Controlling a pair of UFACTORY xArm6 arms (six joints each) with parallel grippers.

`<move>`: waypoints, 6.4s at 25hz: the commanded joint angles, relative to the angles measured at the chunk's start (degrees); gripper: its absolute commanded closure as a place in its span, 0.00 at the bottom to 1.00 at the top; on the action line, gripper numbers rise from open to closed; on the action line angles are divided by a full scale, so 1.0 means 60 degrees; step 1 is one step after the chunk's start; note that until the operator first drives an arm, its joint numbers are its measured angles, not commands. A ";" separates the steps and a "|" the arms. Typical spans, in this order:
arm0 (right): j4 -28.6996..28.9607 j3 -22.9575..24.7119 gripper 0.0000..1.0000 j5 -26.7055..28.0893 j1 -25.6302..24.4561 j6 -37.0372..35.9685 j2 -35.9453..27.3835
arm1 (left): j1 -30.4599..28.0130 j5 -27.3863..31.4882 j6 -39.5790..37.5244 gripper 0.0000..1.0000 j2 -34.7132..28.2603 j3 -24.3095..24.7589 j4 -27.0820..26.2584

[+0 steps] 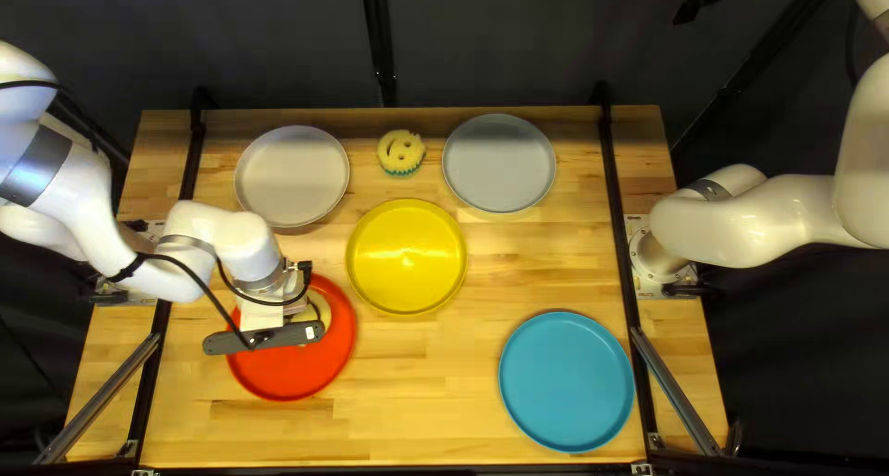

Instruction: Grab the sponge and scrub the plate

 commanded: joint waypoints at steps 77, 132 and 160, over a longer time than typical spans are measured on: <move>0.0000 0.0000 0.00 0.0000 0.0000 0.0000 0.0000 | -0.0881 -0.0458 -0.0644 1.00 -0.0101 0.0588 -0.1023; 0.0000 0.0000 0.00 0.0000 0.0000 0.0000 0.0000 | 0.2524 -0.0183 0.0697 1.00 -0.1388 -0.0046 -0.0270; 0.0000 0.0000 0.00 0.0000 0.0000 0.0000 0.0000 | 0.6067 0.1204 0.0904 1.00 -0.1569 -0.0983 0.0923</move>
